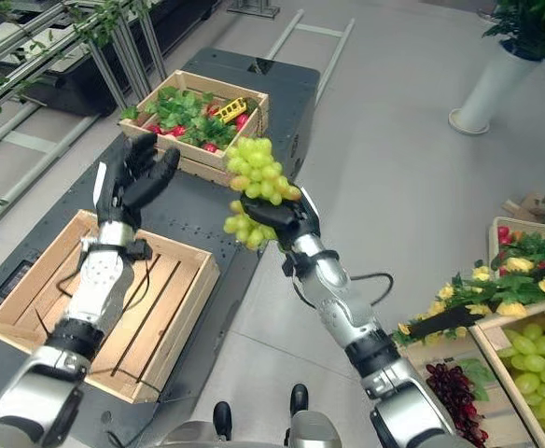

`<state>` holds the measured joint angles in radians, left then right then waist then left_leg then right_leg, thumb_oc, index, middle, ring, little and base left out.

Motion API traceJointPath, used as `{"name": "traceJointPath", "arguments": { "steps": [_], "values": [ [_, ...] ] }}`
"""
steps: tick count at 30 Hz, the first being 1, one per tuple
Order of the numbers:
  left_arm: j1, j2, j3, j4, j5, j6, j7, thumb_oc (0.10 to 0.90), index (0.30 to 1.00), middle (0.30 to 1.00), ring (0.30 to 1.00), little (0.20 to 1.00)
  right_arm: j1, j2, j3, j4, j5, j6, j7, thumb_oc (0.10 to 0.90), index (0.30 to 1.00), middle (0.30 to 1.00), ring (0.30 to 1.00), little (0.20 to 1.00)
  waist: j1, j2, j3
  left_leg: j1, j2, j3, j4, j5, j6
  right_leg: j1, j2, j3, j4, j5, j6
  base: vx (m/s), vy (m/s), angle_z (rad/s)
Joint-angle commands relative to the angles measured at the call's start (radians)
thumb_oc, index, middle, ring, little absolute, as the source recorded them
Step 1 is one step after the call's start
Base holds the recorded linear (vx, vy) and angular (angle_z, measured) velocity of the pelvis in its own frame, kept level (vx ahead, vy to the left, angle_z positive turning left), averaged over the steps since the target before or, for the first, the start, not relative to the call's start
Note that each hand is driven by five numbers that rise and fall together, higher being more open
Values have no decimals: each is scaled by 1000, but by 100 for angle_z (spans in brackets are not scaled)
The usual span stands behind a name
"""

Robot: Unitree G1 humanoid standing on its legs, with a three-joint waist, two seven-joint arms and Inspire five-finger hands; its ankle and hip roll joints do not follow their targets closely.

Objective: Pick up the fruits from the basket on one side to the basket on the other side

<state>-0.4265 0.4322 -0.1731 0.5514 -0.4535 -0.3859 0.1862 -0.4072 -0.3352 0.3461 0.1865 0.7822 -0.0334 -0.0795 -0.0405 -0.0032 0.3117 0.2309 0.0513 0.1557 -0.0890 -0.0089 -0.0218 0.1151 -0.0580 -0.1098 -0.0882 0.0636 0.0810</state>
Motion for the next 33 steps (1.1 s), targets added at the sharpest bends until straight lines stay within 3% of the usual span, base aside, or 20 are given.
{"name": "traceJointPath", "arguments": {
  "steps": [1,6,10,11,16,21,23,25,29,33],
  "values": [
    [-4,1,30,40,-6,-92,-29,800,900,900,900,900,31,-2,-88,-123,-75,-206,120,400,300,300,300,300,-29,3,-232,-30,-13,-3,2,-90,13,37,-22,23,1,-95,1,-11,37,-16],
    [73,-12,35,2,47,-71,-36,800,900,900,900,900,130,-53,-150,-125,-117,-191,157,400,300,300,300,300,-45,1,-223,-27,-9,14,2,-94,14,34,-20,33,1,-89,8,6,31,-12],
    [152,4,52,-43,68,-24,-51,800,900,900,900,900,229,-90,-215,-145,-138,-221,191,400,300,300,300,300,-61,0,-217,-25,-3,35,2,-93,15,26,-16,45,1,-82,12,11,-10,-16],
    [169,4,55,-54,75,14,-55,800,900,900,900,900,242,-99,-230,-152,-149,-230,189,400,300,300,300,300,-65,0,-214,-25,-2,41,2,-93,15,24,-14,48,1,-81,12,0,-33,-13],
    [206,-9,45,-40,76,66,-40,800,900,900,900,900,255,-141,-258,-210,-215,-237,175,400,300,300,300,300,-82,0,-201,-20,8,59,2,-91,14,20,2,70,1,-80,4,3,-56,-17],
    [190,-37,19,-21,70,81,-57,800,900,900,900,900,230,-189,-270,-244,-246,-195,191,400,300,300,300,300,-97,-8,-197,-18,19,65,21,-93,9,13,26,97,34,-107,-14,7,-54,-5],
    [202,-70,2,-33,71,71,-31,800,900,900,900,900,206,-221,-270,-257,-230,-162,237,400,300,300,300,300,-86,-27,-176,-86,-6,-13,220,-169,12,-4,28,138,94,-125,-31,6,-24,-11],
    [224,-80,8,-59,73,68,-4,800,900,900,900,900,183,-230,-251,-256,-217,-155,270,400,300,300,300,300,-63,-29,-150,-116,-40,-117,249,-180,32,-25,33,179,148,-130,-34,-20,65,-39],
    [184,-72,-38,-71,88,85,31,800,900,900,900,900,164,-220,-223,-265,-200,-164,277,400,300,300,300,300,-65,-22,-126,-103,-44,-122,129,-114,32,-50,16,166,154,-112,-9,-107,175,-79],
    [155,-49,-44,-61,92,81,50,800,900,900,900,900,176,-228,-221,-299,-180,-164,306,400,300,300,300,300,-71,-23,-121,-108,-59,-120,101,-118,38,-70,-6,163,129,-89,19,-116,153,-49]
  ]
}}
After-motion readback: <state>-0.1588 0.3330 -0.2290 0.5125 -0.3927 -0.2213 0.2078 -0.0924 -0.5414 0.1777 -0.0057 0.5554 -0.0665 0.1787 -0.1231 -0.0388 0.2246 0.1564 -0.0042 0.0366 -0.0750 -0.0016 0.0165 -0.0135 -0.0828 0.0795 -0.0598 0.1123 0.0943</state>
